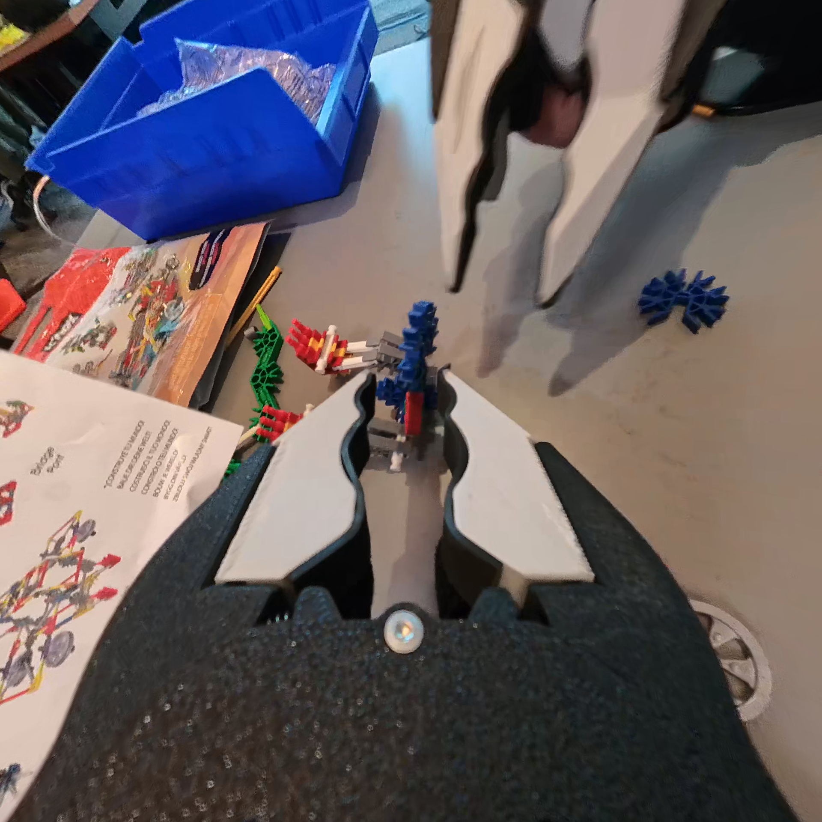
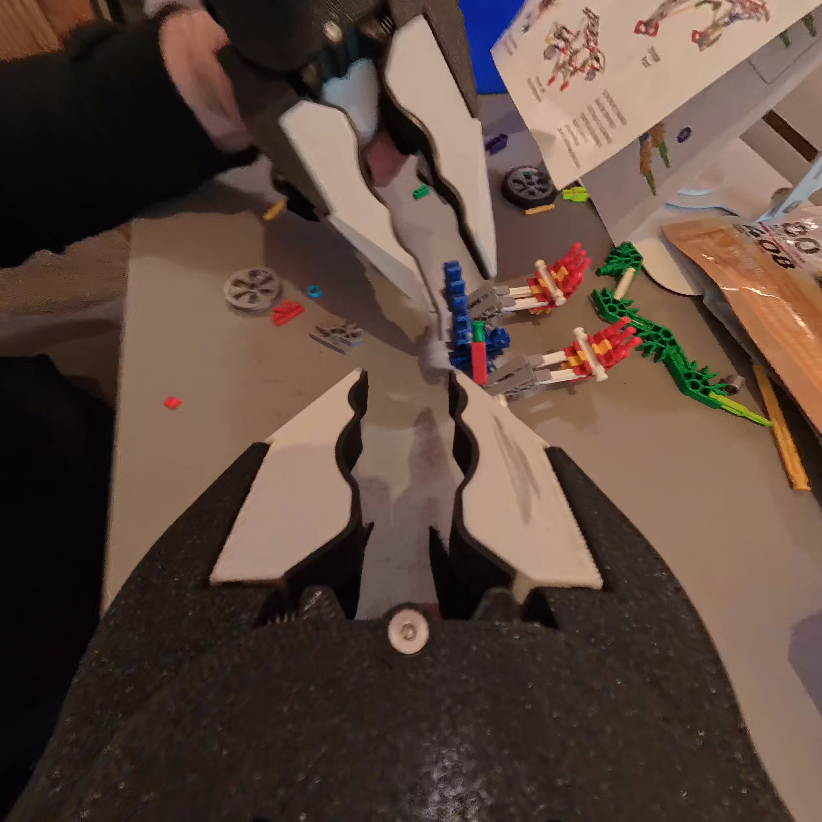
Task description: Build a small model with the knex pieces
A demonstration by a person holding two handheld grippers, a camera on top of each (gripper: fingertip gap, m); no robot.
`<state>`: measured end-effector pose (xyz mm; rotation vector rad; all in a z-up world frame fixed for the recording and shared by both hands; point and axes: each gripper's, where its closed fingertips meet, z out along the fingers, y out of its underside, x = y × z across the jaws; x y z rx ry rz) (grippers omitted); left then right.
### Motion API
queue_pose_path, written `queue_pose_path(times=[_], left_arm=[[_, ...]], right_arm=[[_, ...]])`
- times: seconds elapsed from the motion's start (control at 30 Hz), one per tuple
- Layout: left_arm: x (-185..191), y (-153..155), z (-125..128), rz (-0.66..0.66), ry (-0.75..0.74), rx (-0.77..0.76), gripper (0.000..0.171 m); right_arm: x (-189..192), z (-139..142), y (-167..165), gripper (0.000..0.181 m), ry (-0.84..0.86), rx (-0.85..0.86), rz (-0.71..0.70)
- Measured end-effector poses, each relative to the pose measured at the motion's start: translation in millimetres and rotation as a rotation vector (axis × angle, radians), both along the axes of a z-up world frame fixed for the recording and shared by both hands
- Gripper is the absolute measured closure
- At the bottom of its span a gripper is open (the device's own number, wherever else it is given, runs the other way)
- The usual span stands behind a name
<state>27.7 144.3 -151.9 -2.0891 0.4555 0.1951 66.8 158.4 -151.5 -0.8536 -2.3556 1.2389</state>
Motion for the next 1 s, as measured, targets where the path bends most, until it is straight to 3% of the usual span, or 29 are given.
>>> queue_pose_path(times=[0.17,0.23,0.33,0.43,0.6,0.67,0.73,1.0], left_arm=[[13.4,6.5,12.4,-0.041,0.018,0.028,0.15],[12.6,8.8,12.3,-0.036,0.031,0.031,0.164],[12.8,9.0,14.4,-0.047,0.074,0.055,0.167],[16.6,8.3,18.6,-0.057,0.096,0.08,0.168],[21.4,9.5,15.1,-0.066,0.053,0.095,0.169],[23.1,7.6,21.1,-0.078,-0.002,0.123,0.169],[23.6,6.0,23.7,-0.082,-0.015,0.135,0.169],[30.9,3.8,31.8,-0.115,0.123,0.189,0.169]], right_arm=[[-32.9,-10.1,1.1,0.146,0.082,0.135,-0.025],[-39.7,-19.8,3.3,0.159,0.065,0.187,-0.005],[-41.5,-21.3,-1.0,0.172,0.046,0.141,0.036],[-39.1,-18.6,-4.5,0.174,0.036,0.089,0.04],[-33.5,-24.5,-14.5,0.143,0.035,0.085,0.092],[-37.3,-21.6,-15.6,0.161,0.062,0.071,0.085],[-38.7,-19.2,-17.7,0.168,0.065,0.042,0.093],[-31.0,-11.2,-27.1,0.173,-0.115,-0.174,0.105]])
